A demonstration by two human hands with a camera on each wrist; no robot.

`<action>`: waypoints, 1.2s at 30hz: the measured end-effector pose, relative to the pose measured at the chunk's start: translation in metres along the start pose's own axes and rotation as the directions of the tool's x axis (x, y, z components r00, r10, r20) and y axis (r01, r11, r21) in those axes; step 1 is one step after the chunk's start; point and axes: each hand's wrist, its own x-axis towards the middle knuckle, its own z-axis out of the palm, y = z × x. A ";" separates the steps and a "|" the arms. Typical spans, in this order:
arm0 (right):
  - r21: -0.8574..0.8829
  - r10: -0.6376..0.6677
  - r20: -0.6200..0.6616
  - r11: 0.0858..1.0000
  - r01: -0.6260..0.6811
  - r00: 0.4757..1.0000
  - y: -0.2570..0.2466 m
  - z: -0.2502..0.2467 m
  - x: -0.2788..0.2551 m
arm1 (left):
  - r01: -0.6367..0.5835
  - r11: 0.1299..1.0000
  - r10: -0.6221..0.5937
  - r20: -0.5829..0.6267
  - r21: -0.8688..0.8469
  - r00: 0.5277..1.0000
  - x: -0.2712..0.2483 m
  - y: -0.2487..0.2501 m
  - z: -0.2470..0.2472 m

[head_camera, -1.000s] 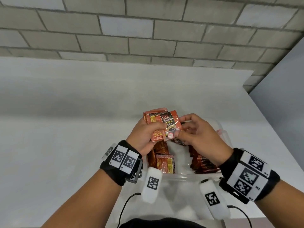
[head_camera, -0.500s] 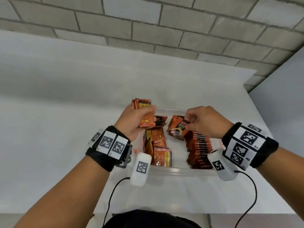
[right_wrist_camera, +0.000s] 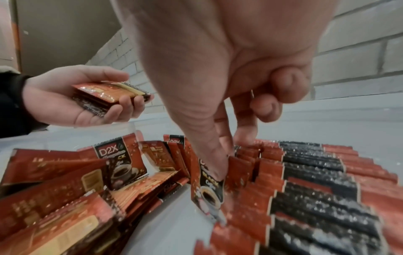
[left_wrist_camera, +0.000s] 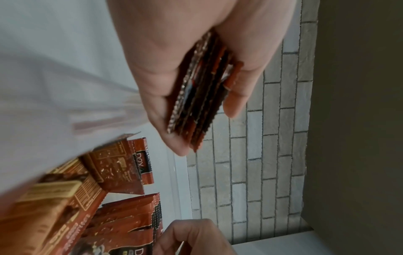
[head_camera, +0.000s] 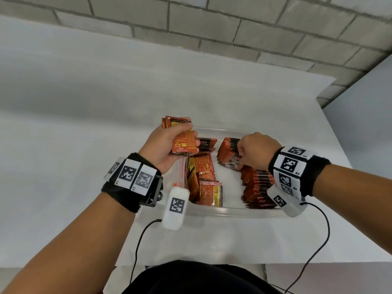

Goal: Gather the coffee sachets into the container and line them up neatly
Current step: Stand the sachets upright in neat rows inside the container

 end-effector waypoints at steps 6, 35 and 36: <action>-0.141 -0.039 -0.047 0.990 0.032 0.998 -0.008 0.002 0.002 | 0.012 1.000 -0.012 0.003 -0.016 1.000 0.001 -0.001 -0.002; 0.383 -0.094 -0.208 0.908 0.169 0.974 0.006 -0.038 -0.023 | 0.034 0.996 -0.040 0.068 0.079 0.997 0.000 0.001 0.003; 0.449 -0.104 -0.224 0.871 0.197 0.969 0.002 -0.041 -0.026 | 0.027 0.994 -0.036 0.083 0.108 0.996 -0.001 0.000 0.005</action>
